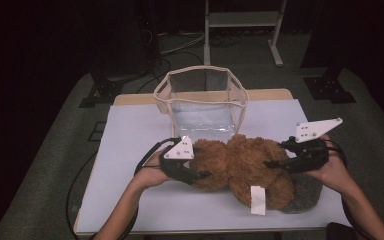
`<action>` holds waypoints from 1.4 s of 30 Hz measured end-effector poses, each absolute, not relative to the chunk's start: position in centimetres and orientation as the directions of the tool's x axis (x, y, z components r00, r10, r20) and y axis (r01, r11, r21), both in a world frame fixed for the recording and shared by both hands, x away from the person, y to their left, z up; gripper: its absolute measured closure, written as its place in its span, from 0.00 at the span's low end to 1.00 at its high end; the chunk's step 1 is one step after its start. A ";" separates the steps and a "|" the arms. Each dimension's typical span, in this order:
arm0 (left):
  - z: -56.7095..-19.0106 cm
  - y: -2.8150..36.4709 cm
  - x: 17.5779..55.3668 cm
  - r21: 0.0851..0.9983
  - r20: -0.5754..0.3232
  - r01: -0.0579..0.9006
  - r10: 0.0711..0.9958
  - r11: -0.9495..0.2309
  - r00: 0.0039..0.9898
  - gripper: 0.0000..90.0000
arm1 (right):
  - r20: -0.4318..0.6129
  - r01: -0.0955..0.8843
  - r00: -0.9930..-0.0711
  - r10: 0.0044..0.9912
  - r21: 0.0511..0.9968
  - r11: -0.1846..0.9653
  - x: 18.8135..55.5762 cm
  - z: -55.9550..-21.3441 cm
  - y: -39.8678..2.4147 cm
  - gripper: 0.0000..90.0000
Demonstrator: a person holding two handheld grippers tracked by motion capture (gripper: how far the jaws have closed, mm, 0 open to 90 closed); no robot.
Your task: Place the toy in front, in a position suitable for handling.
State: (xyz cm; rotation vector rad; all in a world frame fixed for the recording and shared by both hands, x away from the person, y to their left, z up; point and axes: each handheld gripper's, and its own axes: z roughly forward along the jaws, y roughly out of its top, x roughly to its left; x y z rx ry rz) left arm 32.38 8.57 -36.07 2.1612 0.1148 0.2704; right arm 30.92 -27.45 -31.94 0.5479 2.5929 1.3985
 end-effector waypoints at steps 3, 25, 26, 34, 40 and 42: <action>-36.9 8.4 32.4 0.804 0.145 -0.009 0.182 -0.594 0.973 0.36 | 0.080 0.283 -0.918 0.388 0.818 0.500 31.2 -33.7 -27.8 0.54; -37.8 15.4 31.1 0.798 0.128 0.070 0.282 -0.598 0.951 0.38 | 0.178 0.308 -0.941 0.286 0.800 0.515 33.7 -39.2 -20.9 0.50; -37.9 15.5 31.2 0.803 0.123 0.069 0.278 -0.592 0.953 0.38 | 0.187 0.314 -0.940 0.287 0.802 0.507 33.8 -39.3 -21.1 0.49; -37.5 15.8 31.3 0.815 0.119 0.067 0.278 -0.576 0.953 0.30 | 0.181 0.321 -0.936 0.302 0.793 0.518 33.2 -38.4 -22.0 0.38; -37.3 16.7 31.4 0.832 0.107 0.085 0.309 -0.548 0.945 0.23 | 0.191 0.335 -0.930 0.313 0.793 0.510 33.4 -37.3 -23.1 0.38; -37.1 17.0 31.4 0.840 0.101 0.094 0.323 -0.534 0.941 0.21 | 0.204 0.342 -0.928 0.312 0.800 0.493 33.5 -36.7 -23.5 0.38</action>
